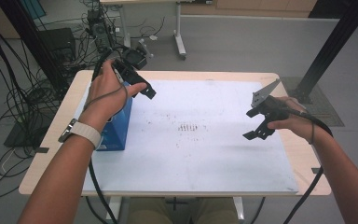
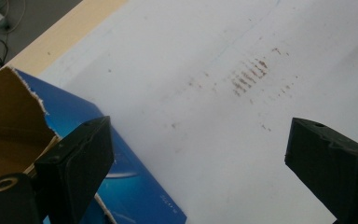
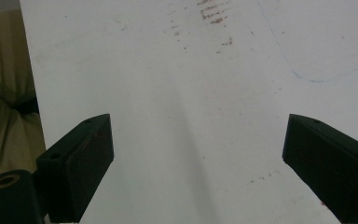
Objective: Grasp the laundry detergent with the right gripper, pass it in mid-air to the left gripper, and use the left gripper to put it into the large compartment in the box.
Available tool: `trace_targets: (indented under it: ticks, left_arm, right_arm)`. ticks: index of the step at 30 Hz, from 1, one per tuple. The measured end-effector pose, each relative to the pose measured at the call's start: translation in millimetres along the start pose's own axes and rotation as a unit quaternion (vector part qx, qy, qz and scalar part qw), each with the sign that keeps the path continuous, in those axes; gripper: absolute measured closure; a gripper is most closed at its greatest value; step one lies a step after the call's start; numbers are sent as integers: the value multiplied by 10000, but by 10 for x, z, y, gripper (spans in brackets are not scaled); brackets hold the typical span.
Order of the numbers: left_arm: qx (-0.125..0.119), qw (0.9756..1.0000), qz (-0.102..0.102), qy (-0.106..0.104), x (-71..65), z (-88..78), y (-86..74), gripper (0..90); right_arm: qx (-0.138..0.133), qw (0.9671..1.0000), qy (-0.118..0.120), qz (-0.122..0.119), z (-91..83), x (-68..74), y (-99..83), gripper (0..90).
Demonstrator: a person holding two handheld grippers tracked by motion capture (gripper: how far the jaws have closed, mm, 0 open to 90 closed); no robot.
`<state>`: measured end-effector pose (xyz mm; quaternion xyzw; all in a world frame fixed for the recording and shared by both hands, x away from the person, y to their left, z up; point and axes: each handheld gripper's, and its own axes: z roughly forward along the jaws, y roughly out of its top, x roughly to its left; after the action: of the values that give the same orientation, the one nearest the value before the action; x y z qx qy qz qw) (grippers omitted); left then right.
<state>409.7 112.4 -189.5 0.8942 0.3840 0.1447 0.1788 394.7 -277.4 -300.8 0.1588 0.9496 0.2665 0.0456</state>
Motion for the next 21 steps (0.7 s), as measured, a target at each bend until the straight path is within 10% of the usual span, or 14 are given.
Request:
trace_targets:
  ticks: [21]
  left_arm:
    - [94,9924,1093,-560,-540,236,234,85]
  right_arm:
    - [1,10000,-46,53,-28,-9,-21,86]
